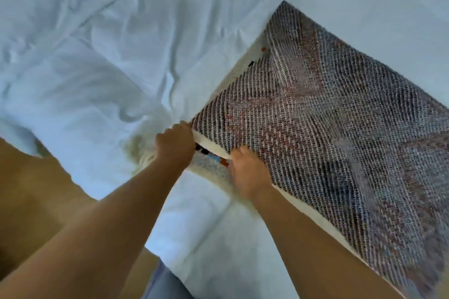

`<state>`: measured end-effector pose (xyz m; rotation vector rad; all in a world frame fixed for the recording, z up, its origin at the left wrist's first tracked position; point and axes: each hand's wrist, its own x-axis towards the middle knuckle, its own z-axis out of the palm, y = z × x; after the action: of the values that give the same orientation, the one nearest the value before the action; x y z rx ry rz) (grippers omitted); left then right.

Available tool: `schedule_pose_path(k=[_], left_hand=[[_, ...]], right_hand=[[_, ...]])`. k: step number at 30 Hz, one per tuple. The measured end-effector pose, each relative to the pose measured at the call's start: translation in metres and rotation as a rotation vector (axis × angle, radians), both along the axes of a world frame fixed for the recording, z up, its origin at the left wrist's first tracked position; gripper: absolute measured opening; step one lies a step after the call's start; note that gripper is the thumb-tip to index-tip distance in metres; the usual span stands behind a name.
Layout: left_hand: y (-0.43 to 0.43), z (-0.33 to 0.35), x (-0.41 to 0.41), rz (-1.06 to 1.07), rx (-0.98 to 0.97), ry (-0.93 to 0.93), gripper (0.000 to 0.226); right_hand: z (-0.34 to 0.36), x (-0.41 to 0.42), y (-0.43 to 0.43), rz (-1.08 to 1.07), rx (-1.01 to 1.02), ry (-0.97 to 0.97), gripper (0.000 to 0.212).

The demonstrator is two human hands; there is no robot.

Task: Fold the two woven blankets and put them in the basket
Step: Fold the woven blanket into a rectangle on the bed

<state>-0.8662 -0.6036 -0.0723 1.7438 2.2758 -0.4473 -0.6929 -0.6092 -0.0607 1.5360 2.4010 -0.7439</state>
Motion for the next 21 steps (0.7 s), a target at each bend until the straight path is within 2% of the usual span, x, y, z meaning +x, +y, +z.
schedule_pose_path(k=[2,6,9,12,15,17,19,21], left_hand=[[-0.035,-0.001,-0.014,0.093,-0.022,0.032,0.024],[-0.084,-0.002,-0.036,0.231,-0.001,-0.044,0.020],[-0.097,-0.004,-0.033,0.118,-0.018,0.102,0.033],[-0.096,-0.004,-0.028,0.006,0.049,0.028,0.039],[-0.086,-0.005,-0.029,-0.096,0.028,-0.029,0.030],[-0.088,0.001,-0.036,-0.128,0.079,0.019,0.016],[-0.088,0.007,-0.058,-0.246,0.161,0.144,0.022],[-0.091,0.008,-0.084,-0.271,0.059,0.291,0.024]], right_hand=[[-0.005,-0.010,-0.021,0.075,0.016,-0.004,0.026],[-0.013,-0.023,-0.055,0.144,0.030,-0.012,0.026],[-0.012,-0.025,-0.060,0.143,0.032,-0.020,0.026],[-0.009,-0.026,-0.059,0.106,0.021,-0.018,0.026],[-0.008,-0.029,-0.058,0.078,-0.003,-0.028,0.028],[-0.008,-0.031,-0.057,0.091,0.008,-0.023,0.027],[-0.009,-0.034,-0.057,0.092,0.022,0.034,0.024],[-0.009,-0.038,-0.061,0.078,0.024,0.101,0.022]])
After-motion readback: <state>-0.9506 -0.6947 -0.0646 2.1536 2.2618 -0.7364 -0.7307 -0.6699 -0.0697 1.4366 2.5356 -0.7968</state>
